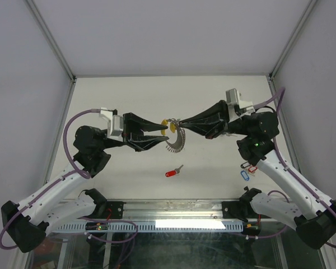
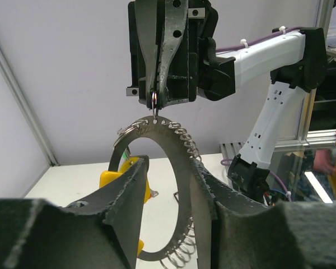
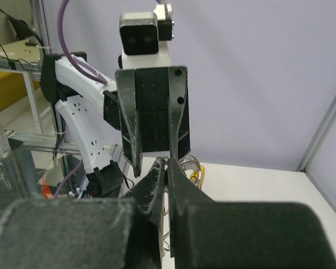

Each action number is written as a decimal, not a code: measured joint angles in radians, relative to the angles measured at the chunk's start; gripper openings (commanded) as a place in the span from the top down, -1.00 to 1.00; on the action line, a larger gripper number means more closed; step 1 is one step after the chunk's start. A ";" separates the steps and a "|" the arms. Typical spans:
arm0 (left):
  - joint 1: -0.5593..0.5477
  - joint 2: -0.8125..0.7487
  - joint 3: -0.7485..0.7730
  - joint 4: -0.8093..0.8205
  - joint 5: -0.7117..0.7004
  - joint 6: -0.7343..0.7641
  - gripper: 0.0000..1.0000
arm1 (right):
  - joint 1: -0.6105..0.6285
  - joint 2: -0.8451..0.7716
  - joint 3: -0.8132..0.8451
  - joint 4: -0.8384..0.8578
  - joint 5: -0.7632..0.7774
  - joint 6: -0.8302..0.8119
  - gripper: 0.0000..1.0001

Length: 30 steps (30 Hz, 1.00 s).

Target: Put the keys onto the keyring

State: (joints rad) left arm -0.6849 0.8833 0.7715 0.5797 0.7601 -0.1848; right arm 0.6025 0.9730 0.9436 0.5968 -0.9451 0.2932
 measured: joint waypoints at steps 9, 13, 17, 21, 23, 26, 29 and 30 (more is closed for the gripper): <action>-0.031 0.008 0.002 0.053 -0.029 0.015 0.47 | 0.083 0.026 -0.001 0.080 0.052 0.058 1.00; -0.040 0.016 0.005 0.074 -0.040 0.016 0.49 | 0.111 0.037 -0.002 0.081 0.067 0.054 1.00; -0.050 0.023 0.006 0.087 -0.047 0.018 0.50 | 0.127 0.042 -0.002 0.080 0.077 0.046 1.00; -0.056 0.027 0.006 0.095 -0.048 0.019 0.51 | 0.139 0.043 -0.002 0.076 0.093 0.029 1.00; -0.060 0.027 0.006 0.096 -0.049 0.021 0.51 | 0.142 0.043 -0.002 0.065 0.098 0.018 1.00; -0.062 0.027 0.006 0.097 -0.049 0.024 0.54 | 0.142 0.043 -0.002 0.049 0.107 0.005 1.00; -0.062 0.027 0.006 0.100 -0.051 0.025 0.58 | 0.144 0.043 -0.004 0.038 0.119 -0.005 1.00; -0.063 0.027 0.006 0.102 -0.051 0.025 0.59 | 0.148 0.043 -0.006 0.037 0.123 -0.007 1.00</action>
State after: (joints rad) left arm -0.7475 0.9104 0.7773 0.6815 0.7090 -0.1596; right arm 0.7506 1.0157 0.9379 0.6338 -0.8223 0.2859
